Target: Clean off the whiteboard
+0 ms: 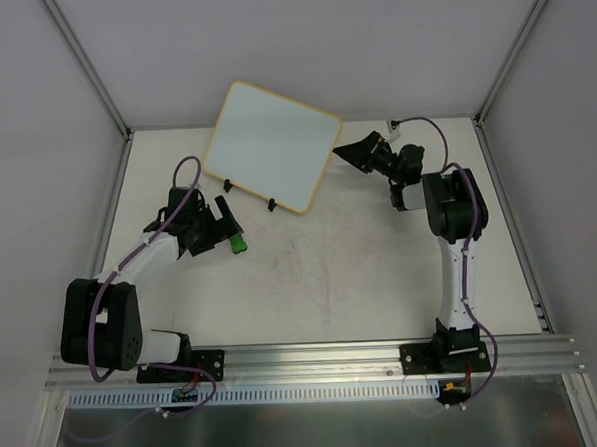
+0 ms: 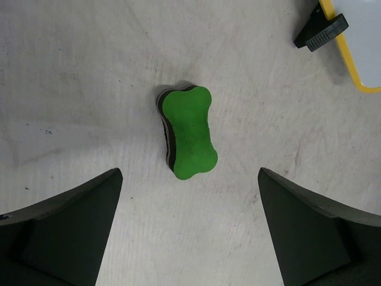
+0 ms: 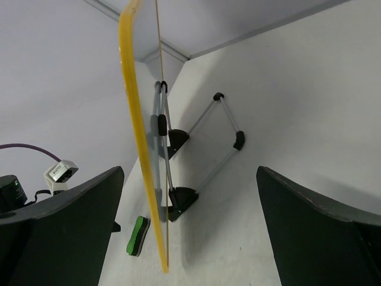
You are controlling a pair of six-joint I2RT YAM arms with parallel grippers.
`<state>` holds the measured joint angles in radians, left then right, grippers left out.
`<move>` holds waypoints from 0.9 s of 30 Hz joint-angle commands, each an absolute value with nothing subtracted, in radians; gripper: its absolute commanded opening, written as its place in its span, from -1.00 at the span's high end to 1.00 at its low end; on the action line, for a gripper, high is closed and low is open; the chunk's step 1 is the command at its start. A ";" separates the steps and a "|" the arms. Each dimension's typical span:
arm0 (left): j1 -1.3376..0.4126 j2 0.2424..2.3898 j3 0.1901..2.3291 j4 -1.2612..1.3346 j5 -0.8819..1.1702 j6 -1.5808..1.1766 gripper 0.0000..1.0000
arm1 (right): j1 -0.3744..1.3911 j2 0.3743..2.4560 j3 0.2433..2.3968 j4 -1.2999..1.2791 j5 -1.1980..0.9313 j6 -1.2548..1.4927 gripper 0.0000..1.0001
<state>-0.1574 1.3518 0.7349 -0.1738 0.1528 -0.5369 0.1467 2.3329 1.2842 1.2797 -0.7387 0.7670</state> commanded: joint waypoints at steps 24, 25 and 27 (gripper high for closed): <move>-0.158 1.198 0.673 -0.127 0.141 -0.531 -0.98 | 0.072 1.378 0.642 0.709 -0.618 0.370 -0.98; -0.158 1.190 0.673 -0.127 0.144 -0.541 -0.98 | 0.075 1.358 0.626 0.687 -0.582 0.356 -0.99; -0.158 1.160 0.663 -0.124 0.138 -0.543 -0.98 | 0.101 1.299 0.604 0.559 -0.526 0.287 -0.98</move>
